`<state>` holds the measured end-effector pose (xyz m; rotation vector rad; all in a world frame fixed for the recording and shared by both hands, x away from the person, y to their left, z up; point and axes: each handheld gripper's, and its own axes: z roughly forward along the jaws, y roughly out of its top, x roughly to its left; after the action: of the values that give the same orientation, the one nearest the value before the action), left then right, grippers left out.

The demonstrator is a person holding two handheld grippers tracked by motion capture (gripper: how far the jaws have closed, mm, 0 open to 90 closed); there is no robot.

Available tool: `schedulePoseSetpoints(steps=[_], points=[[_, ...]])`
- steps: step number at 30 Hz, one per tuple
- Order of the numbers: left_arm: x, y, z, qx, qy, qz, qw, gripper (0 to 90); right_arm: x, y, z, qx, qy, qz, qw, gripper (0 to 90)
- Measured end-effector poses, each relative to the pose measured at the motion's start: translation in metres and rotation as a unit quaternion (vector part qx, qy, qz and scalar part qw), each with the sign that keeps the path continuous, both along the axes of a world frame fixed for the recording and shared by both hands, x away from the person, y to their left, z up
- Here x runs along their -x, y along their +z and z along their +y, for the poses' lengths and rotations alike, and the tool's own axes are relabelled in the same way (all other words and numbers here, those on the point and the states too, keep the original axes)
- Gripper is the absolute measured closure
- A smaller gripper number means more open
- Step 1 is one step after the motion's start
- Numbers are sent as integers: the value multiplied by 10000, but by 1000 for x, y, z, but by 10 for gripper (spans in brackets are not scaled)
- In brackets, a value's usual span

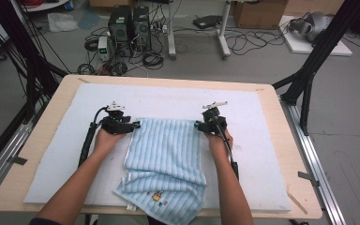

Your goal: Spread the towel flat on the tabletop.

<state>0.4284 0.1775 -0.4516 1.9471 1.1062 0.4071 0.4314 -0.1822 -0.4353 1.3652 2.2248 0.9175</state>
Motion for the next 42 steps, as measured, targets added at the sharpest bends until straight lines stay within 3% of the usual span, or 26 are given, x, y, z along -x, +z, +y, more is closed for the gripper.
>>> schedulePoseSetpoints(steps=[1, 2, 3, 4, 5, 6, 8, 11, 13, 16, 19, 20, 21, 23, 26, 28, 29, 30, 32, 37, 42], points=[[0, 1, -3, -154, -42, -70, 9998, 467, 0, -3, 2, 44, 75, 107, 9999, 570], [0, 1, -5, -224, -121, -103, 9996, 498, 0, -4, 4, 132, 122, 71, 9998, 581], [1, 1, -8, -381, -149, -183, 9990, 576, 0, -4, 5, 128, 187, 47, 9997, 637], [1, 1, -11, -457, -384, -296, 9978, 625, 0, -4, 6, 124, 302, 41, 9995, 692], [2, 1, -14, -569, -527, -366, 9963, 825, -1, -4, 8, 185, 571, 4, 9982, 812], [2, 2, -18, -713, -532, -447, 9950, 861, -1, -4, 10, 308, 684, -42, 9972, 828], [-5, 3, -18, -629, -428, -317, 9966, 874, -6, -2, 15, 457, 717, -73, 9963, 839], [-21, 5, -13, -502, -110, -197, 9985, 876, -19, -2, 13, 411, 498, -138, 9978, 840], [-31, 6, -9, -374, -11, -190, 9991, 876, -29, -4, 10, 230, 349, -256, 9988, 840], [-44, 8, -9, -304, 97, -328, 9990, 876, -42, -8, 12, 180, 143, -421, 9989, 840], [-49, 10, -6, -323, 188, -723, 9967, 874, -49, -5, 18, 10, -177, -721, 9972, 840], [-48, 10, -6, -355, 271, -767, 9961, 863, -50, -3, 21, 48, -213, -817, 9964, 839], [-47, 10, -6, -311, 372, -690, 9964, 799, -51, -1, 24, 82, -205, -943, 9953, 832], [-46, 7, -3, -145, 475, -400, 9980, 528, -51, 0, 28, 56, -203, -918, 9956, 770], [-40, 8, 3, 1, 448, -347, 9984, 506, -47, 4, 28, -54, -176, -824, 9964, 601], [-35, 9, 7, 145, 465, -244, 9985, 462, -44, 7, 24, -282, -177, -669, 9972, 442], [-32, 9, 8, 247, 441, -213, 9985, 428, -43, 8, 22, -441, -147, -464, 9978, 425], [-29, 10, 10, 297, 396, -220, 9985, 413, -40, 9, 21, -516, -67, -405, 9978, 420], [-23, 12, 11, 386, 262, -126, 9988, 396, -32, 13, 17, -551, 77, -457, 9974, 411], [-6, 16, 12, 558, 70, -265, 9981, 368, -8, 19, 4, -716, 221, -530, 9958, 404], [11, 15, 12, 547, -182, -356, 9977, 362, 14, 20, -12, -880, 249, -459, 9947, 418]])
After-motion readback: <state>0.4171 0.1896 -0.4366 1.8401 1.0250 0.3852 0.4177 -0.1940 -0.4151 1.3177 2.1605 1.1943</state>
